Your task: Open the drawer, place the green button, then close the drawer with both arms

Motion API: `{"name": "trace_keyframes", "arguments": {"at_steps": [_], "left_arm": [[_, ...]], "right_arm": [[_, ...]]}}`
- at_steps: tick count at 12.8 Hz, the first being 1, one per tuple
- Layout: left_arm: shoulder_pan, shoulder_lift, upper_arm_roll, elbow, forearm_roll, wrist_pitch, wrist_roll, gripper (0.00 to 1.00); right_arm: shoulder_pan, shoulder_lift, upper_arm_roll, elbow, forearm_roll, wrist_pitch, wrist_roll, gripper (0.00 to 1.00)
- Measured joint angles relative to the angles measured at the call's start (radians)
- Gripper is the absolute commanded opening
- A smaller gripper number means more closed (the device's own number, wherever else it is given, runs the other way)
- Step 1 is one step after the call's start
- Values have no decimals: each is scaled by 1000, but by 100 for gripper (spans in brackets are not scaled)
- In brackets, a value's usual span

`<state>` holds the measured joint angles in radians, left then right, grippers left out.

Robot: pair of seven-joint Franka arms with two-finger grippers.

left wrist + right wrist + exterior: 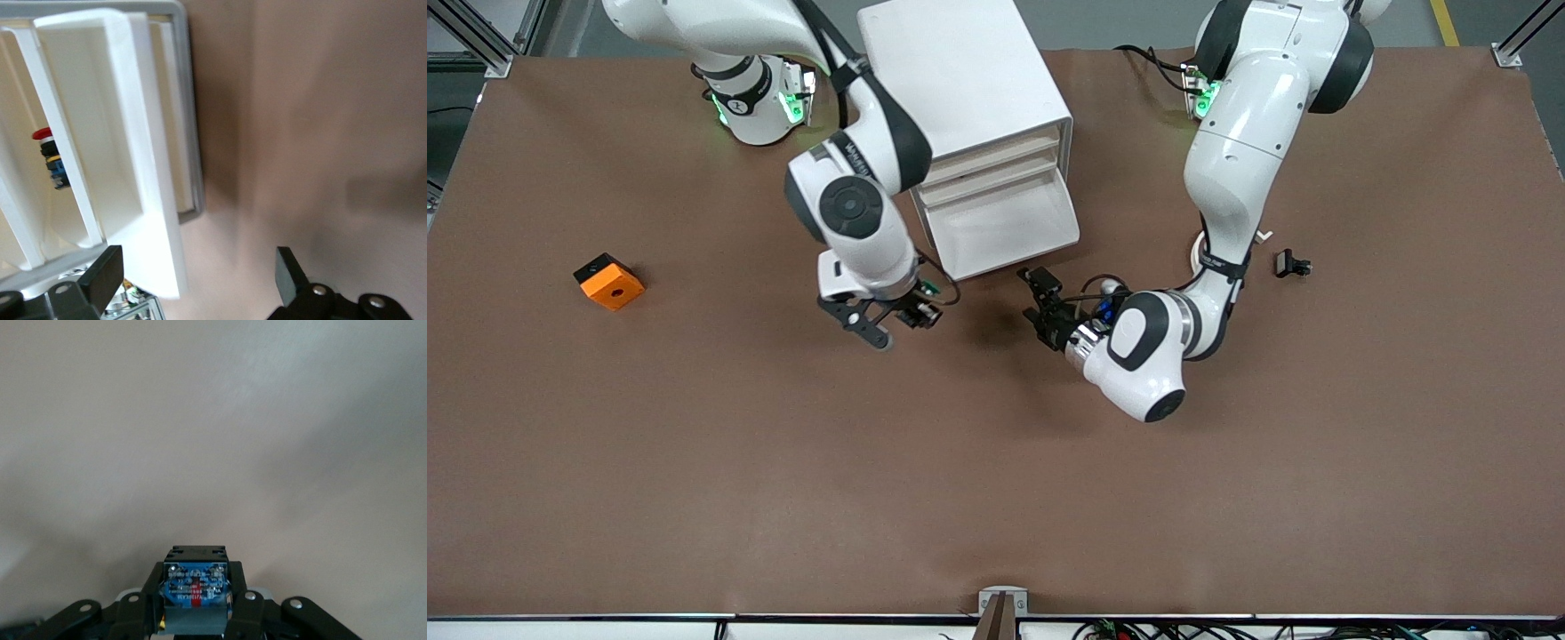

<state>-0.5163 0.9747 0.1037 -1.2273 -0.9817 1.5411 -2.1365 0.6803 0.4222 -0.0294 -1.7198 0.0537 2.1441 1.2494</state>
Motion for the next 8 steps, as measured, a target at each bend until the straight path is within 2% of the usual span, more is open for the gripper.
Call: {"name": "trace_keyframes", "arguments": {"at_steps": [6, 8], "left_arm": [[5, -75, 212, 35, 1, -4, 210, 100], [6, -119, 253, 38, 59, -14, 284, 100]], "right_arm": [[168, 2, 2, -7, 0, 3, 171, 0], [201, 3, 2, -26, 0, 38, 213, 0]]}}
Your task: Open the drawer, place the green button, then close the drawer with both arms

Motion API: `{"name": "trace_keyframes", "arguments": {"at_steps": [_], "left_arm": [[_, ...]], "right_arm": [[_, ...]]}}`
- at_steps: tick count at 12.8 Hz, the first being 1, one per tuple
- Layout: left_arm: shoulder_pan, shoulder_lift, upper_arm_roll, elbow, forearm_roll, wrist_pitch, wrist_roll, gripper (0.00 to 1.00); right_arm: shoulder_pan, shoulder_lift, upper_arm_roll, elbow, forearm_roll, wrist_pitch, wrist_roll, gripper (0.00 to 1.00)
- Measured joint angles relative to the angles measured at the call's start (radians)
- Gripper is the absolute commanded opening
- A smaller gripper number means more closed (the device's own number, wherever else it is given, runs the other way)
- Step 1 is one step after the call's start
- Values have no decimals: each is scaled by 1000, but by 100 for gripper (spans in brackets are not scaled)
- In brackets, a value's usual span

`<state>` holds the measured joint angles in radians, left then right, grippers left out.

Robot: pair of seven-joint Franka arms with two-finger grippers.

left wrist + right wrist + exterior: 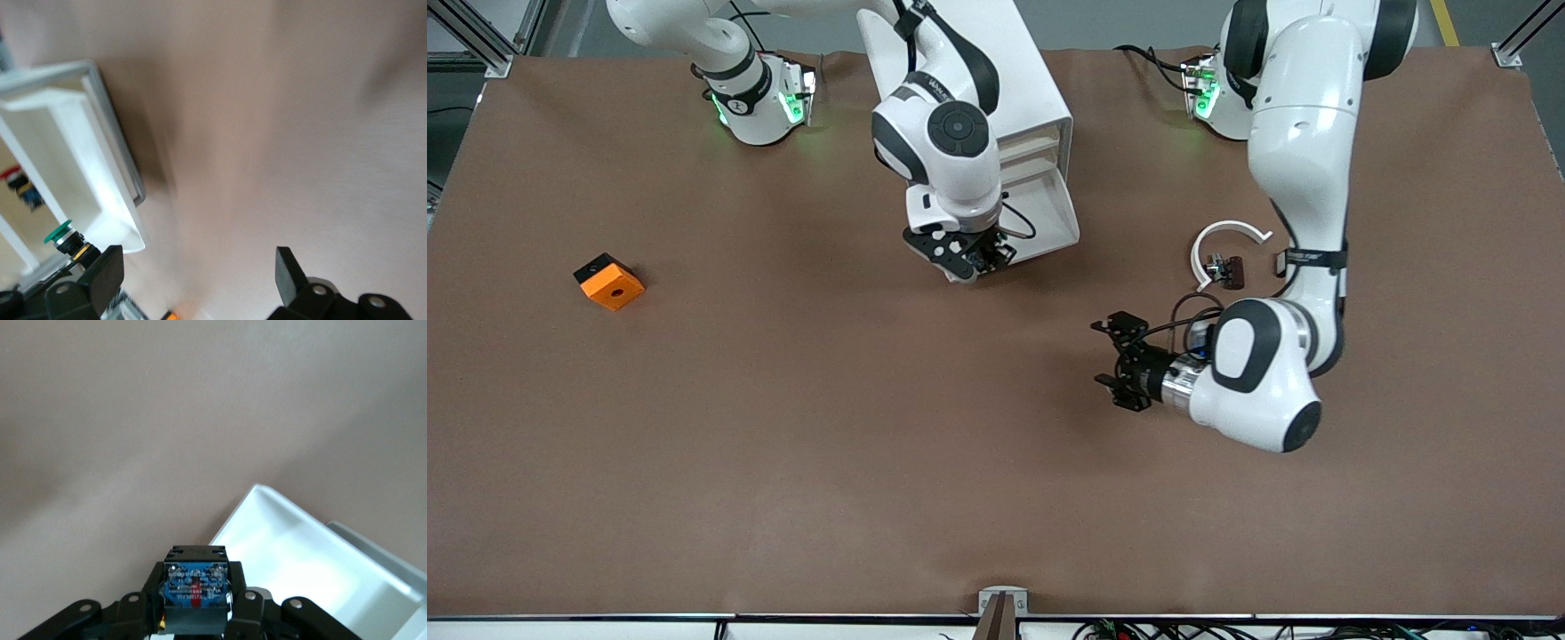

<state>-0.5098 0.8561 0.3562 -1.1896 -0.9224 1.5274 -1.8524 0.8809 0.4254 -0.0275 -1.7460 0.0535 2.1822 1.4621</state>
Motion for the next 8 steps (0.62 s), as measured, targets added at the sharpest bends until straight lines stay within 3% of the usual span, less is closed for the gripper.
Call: {"name": "trace_keyframes", "arguments": {"at_steps": [4, 8], "left_arm": [[-18, -101, 2, 3, 231, -4, 181, 100], [-21, -172, 2, 2, 370, -5, 523, 100]], "right_arm": [[28, 3, -1, -62, -1, 59, 29, 0], [44, 3, -1, -98, -1, 108, 55, 0]]}}
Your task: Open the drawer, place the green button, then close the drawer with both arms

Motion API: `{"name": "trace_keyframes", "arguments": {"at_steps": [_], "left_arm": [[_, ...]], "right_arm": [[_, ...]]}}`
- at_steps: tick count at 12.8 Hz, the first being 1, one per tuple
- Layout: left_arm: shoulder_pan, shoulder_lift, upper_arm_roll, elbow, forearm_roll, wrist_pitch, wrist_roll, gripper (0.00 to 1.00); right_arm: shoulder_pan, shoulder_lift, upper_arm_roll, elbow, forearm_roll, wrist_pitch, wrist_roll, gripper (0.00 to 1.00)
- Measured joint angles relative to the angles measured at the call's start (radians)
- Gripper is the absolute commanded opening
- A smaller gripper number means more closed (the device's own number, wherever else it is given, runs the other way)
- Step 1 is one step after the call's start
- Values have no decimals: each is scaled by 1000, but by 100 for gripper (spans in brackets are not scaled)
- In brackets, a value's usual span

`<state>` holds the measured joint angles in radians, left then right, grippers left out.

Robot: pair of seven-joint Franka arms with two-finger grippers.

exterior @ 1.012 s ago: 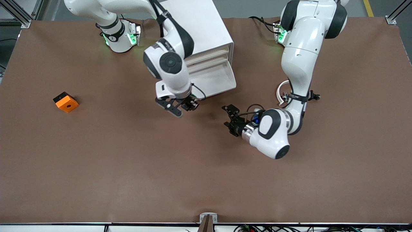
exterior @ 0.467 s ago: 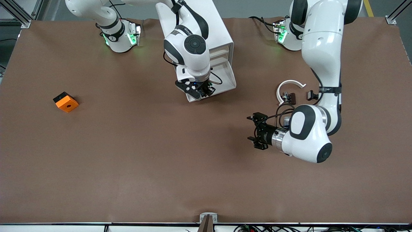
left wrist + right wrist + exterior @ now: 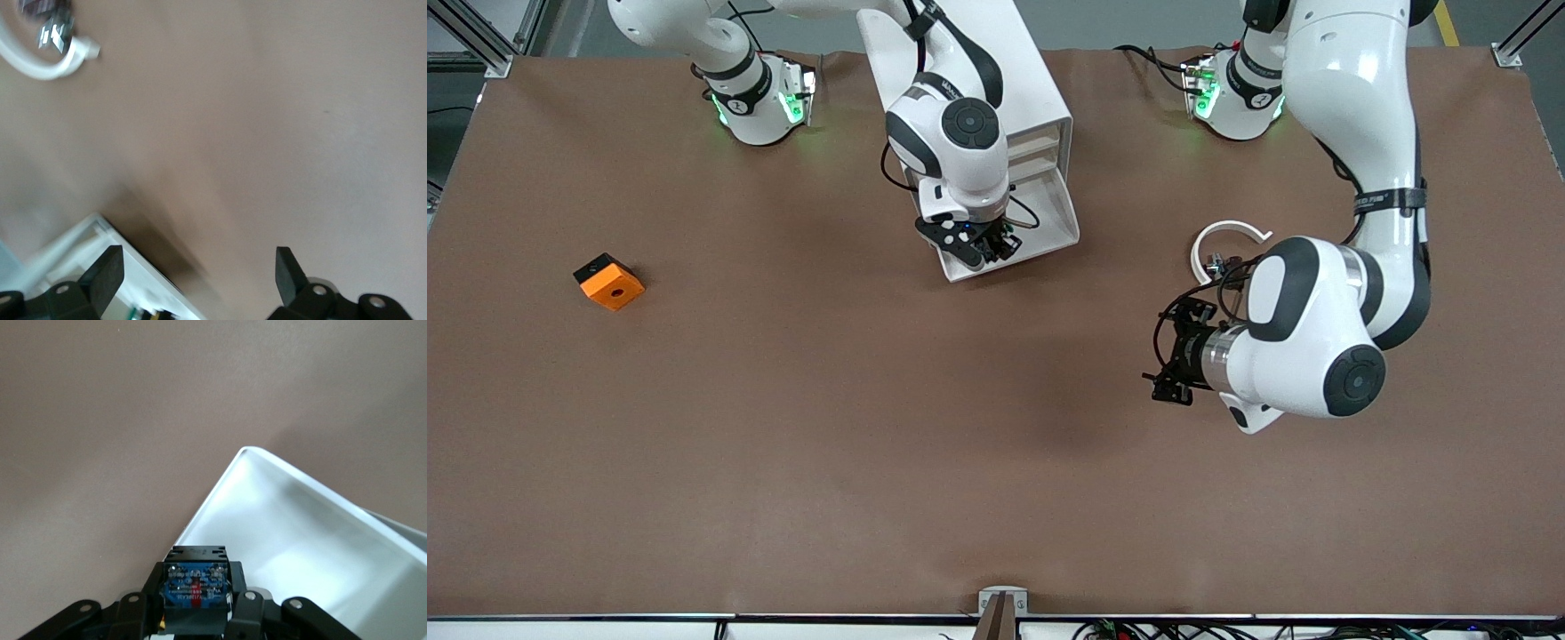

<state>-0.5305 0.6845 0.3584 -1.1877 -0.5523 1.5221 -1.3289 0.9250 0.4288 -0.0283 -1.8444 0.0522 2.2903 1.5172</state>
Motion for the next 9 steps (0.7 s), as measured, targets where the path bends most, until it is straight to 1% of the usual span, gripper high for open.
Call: {"name": "trace_keyframes", "arguments": {"at_steps": [4, 9], "left_arm": [[-14, -61, -1, -1, 121, -2, 342, 100], [-32, -95, -2, -4, 188, -3, 676, 100]], "right_arm": [[23, 15, 0, -14, 0, 29, 12, 0], [44, 34, -1, -14, -24, 34, 27, 0]]}}
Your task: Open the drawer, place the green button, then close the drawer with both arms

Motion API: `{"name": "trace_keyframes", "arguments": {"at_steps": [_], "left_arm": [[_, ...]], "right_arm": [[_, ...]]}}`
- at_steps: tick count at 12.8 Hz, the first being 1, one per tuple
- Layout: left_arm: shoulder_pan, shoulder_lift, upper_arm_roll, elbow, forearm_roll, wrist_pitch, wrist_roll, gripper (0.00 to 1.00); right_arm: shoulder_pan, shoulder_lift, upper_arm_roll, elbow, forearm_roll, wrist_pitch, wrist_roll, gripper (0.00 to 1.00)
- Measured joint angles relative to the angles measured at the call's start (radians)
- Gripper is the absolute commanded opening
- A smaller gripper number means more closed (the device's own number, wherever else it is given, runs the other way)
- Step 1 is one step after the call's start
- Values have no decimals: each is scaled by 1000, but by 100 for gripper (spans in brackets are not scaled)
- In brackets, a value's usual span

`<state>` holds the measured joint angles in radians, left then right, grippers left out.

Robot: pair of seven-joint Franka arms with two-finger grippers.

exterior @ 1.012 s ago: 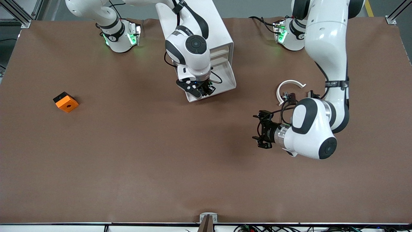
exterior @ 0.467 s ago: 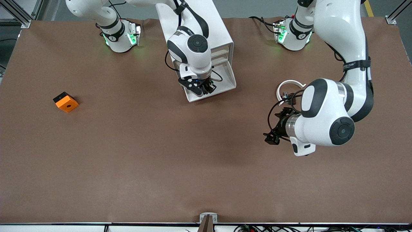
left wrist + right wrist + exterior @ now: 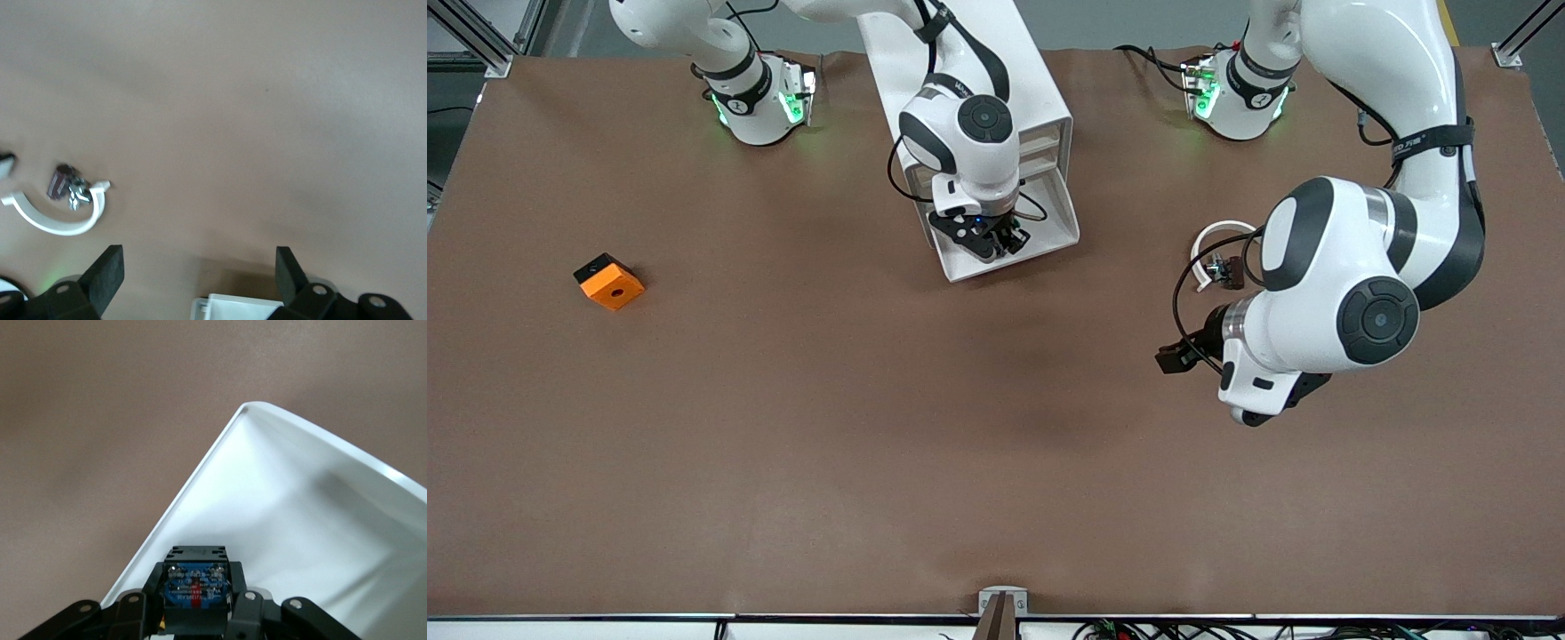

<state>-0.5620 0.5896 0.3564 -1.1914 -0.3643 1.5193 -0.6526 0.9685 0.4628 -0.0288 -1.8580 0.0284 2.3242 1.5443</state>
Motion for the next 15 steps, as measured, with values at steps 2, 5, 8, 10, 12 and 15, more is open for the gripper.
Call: {"name": "trace_keyframes", "arguments": {"at_steps": [2, 5, 8, 10, 12, 15], "left_arm": [[0, -5, 0, -1, 24, 0, 91, 100], [-1, -12, 0, -1, 53, 0, 164, 100], [-27, -13, -3, -1, 88, 39, 220, 100], [-56, -14, -11, -2, 107, 81, 226, 100], [-78, -15, -22, -22, 109, 125, 226, 100], [-94, -16, -59, -107, 109, 255, 226, 100]], "right_arm": [[1, 2, 0, 0, -8, 2, 1, 25], [1, 2, -2, 2, -9, 4, 2, 100], [1, 2, -2, 5, -10, 6, 14, 100], [1, 2, -4, 14, -11, 6, 15, 100], [1, 2, -10, 40, -11, -2, 15, 100], [-20, 0, -26, 100, -22, -65, -22, 100]]}}
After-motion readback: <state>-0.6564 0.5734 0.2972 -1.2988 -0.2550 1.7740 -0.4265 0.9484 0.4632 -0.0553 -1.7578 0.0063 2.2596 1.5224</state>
